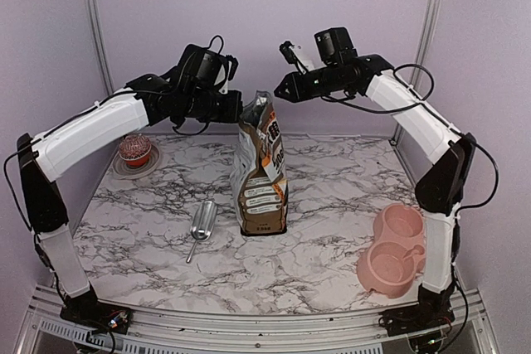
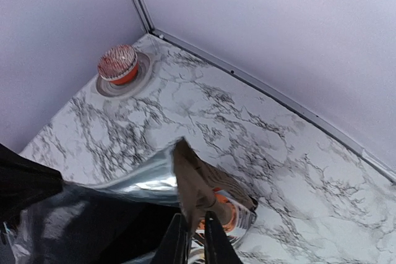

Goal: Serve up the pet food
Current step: Open the seal of the pet food bag.

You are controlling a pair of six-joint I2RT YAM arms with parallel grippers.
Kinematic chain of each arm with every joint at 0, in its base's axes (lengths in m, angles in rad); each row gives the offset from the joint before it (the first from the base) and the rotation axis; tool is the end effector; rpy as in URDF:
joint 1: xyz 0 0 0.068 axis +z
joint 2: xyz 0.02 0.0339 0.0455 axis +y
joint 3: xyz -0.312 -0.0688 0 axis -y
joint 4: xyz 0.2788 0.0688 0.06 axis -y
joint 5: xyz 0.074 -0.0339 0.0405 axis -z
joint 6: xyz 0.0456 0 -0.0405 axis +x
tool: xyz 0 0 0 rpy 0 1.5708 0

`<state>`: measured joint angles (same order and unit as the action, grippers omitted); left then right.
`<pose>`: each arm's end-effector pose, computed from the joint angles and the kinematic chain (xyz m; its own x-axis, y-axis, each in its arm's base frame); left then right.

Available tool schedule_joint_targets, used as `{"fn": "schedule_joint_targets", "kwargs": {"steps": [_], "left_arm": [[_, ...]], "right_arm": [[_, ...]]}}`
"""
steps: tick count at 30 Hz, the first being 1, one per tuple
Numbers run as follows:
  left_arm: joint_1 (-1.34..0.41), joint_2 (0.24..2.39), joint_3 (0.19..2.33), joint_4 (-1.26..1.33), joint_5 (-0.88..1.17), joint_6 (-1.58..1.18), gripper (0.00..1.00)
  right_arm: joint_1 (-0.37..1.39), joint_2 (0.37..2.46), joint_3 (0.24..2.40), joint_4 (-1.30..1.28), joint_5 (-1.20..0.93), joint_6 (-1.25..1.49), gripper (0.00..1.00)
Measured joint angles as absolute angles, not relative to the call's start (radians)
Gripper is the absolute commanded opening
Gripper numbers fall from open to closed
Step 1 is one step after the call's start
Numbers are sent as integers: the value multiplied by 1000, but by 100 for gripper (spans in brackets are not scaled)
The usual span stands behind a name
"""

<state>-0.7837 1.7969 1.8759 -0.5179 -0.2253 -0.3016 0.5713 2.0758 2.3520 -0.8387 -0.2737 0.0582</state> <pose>0.3404 -0.3248 0.4490 -0.4492 0.0389 -0.8926 0.4308 0.8847 -0.1782 0.4329 0.2929 0.4574 -0.4893 -0.2480 -0.8361 -0.6856 0.7019 0.1931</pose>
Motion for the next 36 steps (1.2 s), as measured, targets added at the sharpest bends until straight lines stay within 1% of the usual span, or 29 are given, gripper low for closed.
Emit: {"fn": "schedule_joint_targets", "kwargs": {"steps": [1,3,5,7,12,16,19,21,23,27,28,29,31,32,34,36], "left_arm": [[-782,1801,1884,-522,-227,-295,31],[-773,1803,1912,-521,-221,-302,44],[-764,1803,1956,-519,-207,-311,50],[-758,1803,1993,-520,-187,-313,54],[-757,1836,2074,-536,-150,-332,55],[-759,1906,2138,-593,-147,-346,52],[-759,1947,2153,-643,-150,-360,49],[-759,1972,2158,-680,-158,-369,40],[-759,1985,2158,-705,-170,-379,36],[-759,1985,2158,-726,-190,-393,32],[-759,1985,2158,-728,-193,-397,32],[-759,1985,2158,-731,-196,-398,36],[-760,1985,2158,-733,-200,-403,49],[-760,1983,2158,-735,-203,-404,53],[-760,1981,2158,-739,-205,-411,58],[-759,1977,2158,-743,-207,-412,59]], "right_arm": [[567,2074,2352,-820,-282,66,37],[552,2056,2352,-785,-292,70,49],[536,2026,2352,-763,-305,80,55],[525,1992,2344,-740,-314,89,57],[526,1898,2266,-696,-336,110,59],[540,1874,2227,-697,-332,118,59],[556,1874,2223,-716,-311,135,59],[571,1874,2223,-724,-294,146,59],[589,1874,2223,-736,-278,154,59],[616,1874,2212,-754,-260,165,59],[620,1874,2209,-759,-258,169,59],[625,1874,2207,-766,-255,173,59],[632,1874,2206,-773,-252,179,59],[636,1874,2206,-774,-250,183,59],[638,1874,2206,-774,-245,187,59],[640,1874,2206,-776,-241,191,59]]}}
